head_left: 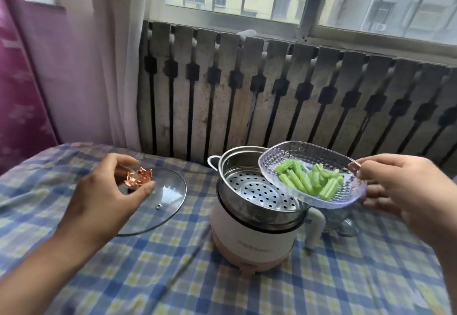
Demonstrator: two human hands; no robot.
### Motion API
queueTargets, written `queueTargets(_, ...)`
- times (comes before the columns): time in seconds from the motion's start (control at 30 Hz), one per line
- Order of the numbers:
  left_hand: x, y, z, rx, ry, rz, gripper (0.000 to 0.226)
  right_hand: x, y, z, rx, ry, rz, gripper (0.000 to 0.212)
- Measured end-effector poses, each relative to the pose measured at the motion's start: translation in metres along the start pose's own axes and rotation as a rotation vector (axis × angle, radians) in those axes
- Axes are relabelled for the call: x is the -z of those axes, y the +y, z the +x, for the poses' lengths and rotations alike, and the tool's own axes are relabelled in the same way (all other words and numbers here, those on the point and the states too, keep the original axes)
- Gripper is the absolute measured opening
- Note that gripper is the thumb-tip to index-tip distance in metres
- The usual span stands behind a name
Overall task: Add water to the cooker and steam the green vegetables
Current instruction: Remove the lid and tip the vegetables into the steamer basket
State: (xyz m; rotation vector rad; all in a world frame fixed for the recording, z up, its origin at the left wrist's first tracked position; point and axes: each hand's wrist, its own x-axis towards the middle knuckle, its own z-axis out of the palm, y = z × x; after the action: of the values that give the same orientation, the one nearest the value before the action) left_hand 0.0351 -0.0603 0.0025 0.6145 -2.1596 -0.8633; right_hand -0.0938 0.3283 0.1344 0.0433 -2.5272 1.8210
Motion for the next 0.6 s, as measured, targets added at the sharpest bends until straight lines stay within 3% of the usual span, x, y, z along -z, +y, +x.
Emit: queueTargets(0.6,-0.022,-0.036,0.002,0.118,-0.251,0.336,0.043,-0.049,0.0,-0.003,0.047,-0.047,-0.071,0.01)
